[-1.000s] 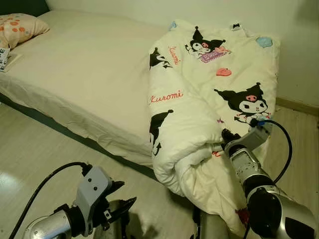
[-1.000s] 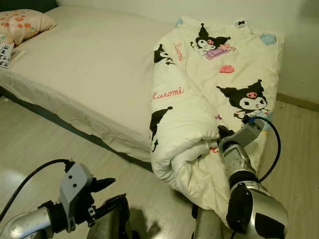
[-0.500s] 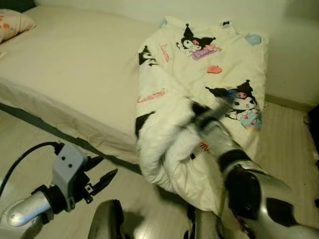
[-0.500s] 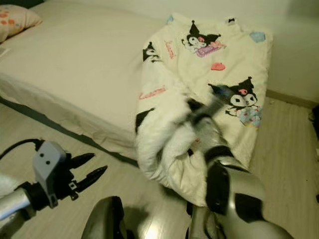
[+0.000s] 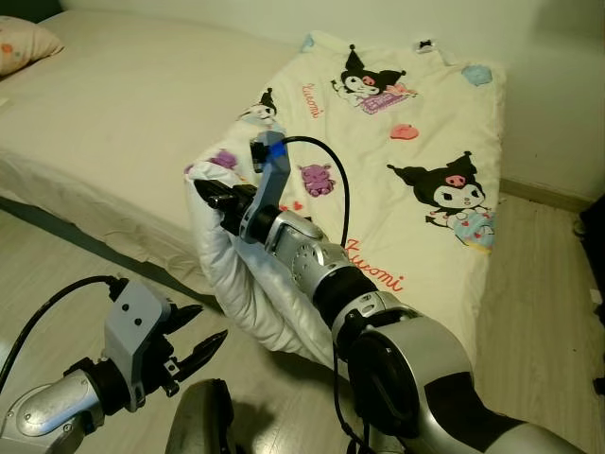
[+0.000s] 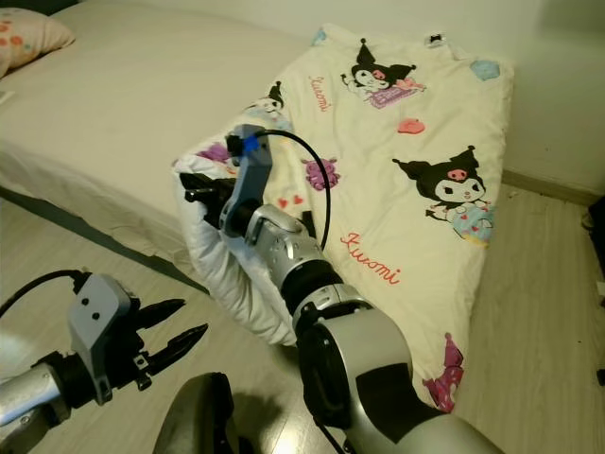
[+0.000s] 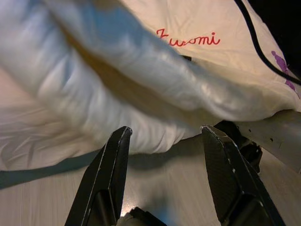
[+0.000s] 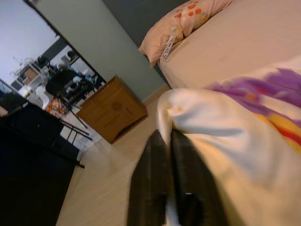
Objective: Clean up the room
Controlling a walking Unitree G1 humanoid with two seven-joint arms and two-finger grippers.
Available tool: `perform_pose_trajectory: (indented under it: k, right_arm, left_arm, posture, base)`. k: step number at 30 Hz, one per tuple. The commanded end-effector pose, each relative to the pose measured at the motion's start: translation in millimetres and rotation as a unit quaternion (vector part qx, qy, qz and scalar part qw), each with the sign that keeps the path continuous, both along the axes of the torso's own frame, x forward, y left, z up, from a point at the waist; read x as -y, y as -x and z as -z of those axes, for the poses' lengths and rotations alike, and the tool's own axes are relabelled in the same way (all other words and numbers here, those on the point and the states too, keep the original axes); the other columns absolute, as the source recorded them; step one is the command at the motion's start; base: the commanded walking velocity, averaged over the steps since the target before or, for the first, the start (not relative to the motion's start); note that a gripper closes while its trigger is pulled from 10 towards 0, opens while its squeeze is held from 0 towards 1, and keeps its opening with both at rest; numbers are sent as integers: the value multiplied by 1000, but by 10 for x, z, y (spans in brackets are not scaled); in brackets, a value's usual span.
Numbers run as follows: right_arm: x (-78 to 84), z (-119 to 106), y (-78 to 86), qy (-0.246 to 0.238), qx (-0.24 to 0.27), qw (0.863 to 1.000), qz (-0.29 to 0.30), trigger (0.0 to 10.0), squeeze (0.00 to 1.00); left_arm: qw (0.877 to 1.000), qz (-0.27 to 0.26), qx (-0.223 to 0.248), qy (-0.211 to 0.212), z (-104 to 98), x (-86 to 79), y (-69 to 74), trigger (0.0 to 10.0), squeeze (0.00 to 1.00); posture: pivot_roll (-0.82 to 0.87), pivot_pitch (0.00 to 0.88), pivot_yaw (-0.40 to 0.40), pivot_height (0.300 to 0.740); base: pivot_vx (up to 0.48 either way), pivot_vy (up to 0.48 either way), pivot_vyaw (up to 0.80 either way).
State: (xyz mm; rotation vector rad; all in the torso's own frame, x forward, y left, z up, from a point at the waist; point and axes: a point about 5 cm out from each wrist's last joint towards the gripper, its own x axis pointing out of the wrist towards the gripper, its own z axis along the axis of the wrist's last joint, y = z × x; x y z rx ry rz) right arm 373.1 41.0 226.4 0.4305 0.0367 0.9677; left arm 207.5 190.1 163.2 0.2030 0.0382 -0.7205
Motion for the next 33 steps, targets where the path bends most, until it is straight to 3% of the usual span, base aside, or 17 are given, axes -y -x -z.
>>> perform_pose_trajectory:
  k: [1,4,5,11,16,17,19,22,24,26,27,28,29,30,31,32,33]
  right_arm:
    - [-129,-101,49,-10,16,1000,-15,10000,1000]
    - [-126,-134,38,-11,21,1000,-6,10000,1000]
    - [-123,-165,27,-1,31,1000,2,10000,0]
    - [-87,-118,19,65,73,995,5,10000,0]
    - [327,74,-126,100,87,987,89,10000,0]
    - [327,74,-126,100,87,987,89,10000,0]
    - [564,214,-174,101,70,983,138,10000,0]
    - [699,322,-182,111,62,978,163,10000,0]
    - [968,564,-147,125,45,969,209,10000,0]
    - [968,564,-147,125,45,969,209,10000,0]
    - [1149,715,-86,135,39,961,237,10000,0]
    - [1149,715,-86,135,39,961,237,10000,0]
    - [1358,858,3,143,30,950,274,10000,0]
    - [1358,858,3,143,30,950,274,10000,0]
    - [1754,1110,220,166,5,916,366,10000,0]
    - [1754,1110,220,166,5,916,366,10000,0]
    - [1873,1180,297,175,-1,901,396,10000,0]
  left_arm:
    - [1000,7,-15,-4,62,13,10,10000,0]
    - [1000,8,-15,-3,64,20,3,10000,0]
    - [1000,10,-15,-3,66,26,-3,10000,0]
    - [1000,15,-17,-5,83,48,-2,10000,0]
    - [1000,-7,-6,-21,158,84,-47,10000,0]
    - [1000,-7,-6,-21,158,84,-47,10000,0]
    - [1000,-11,-6,-10,187,122,-50,10000,0]
    - [1000,-9,-7,-3,199,153,-45,10000,0]
    - [1000,-5,-16,13,230,214,-41,10000,0]
    - [1000,-5,-16,13,230,214,-41,10000,0]
    - [1000,-4,-21,22,256,247,-45,10000,0]
    - [1000,-4,-21,22,256,247,-45,10000,0]
    - [999,-25,-28,29,310,264,-77,10000,0]
    - [999,-25,-28,29,310,264,-77,10000,0]
    - [991,-133,-29,19,495,219,-214,10000,0]
    - [991,-133,-29,19,495,219,-214,10000,0]
    - [985,-173,-25,9,561,196,-259,10000,0]
  posture:
    - [64,279,0,575]
    - [64,279,0,575]
    - [64,279,2,575]
    - [59,279,4,575]
    - [42,266,-2,575]
    - [42,266,-2,575]
    - [34,253,0,575]
    - [27,244,1,575]
    - [11,222,6,575]
    - [11,222,6,575]
    - [-2,212,9,575]
    - [-2,212,9,575]
    - [-12,204,15,575]
    - [-12,204,15,575]
    - [-61,178,45,575]
    - [-61,178,45,575]
    - [-61,178,45,575]
  base:
    - [0,0,0]
    - [0,0,0]
    - [0,0,0]
    - [0,0,0]
    - [0,0,0]
    - [0,0,0]
    - [0,0,0]
    - [0,0,0]
    - [0,0,0]
    - [0,0,0]
    - [0,0,0]
    - [0,0,0]
    - [0,0,0]
    - [0,0,0]
    - [0,0,0]
    - [0,0,0]
    - [0,0,0]
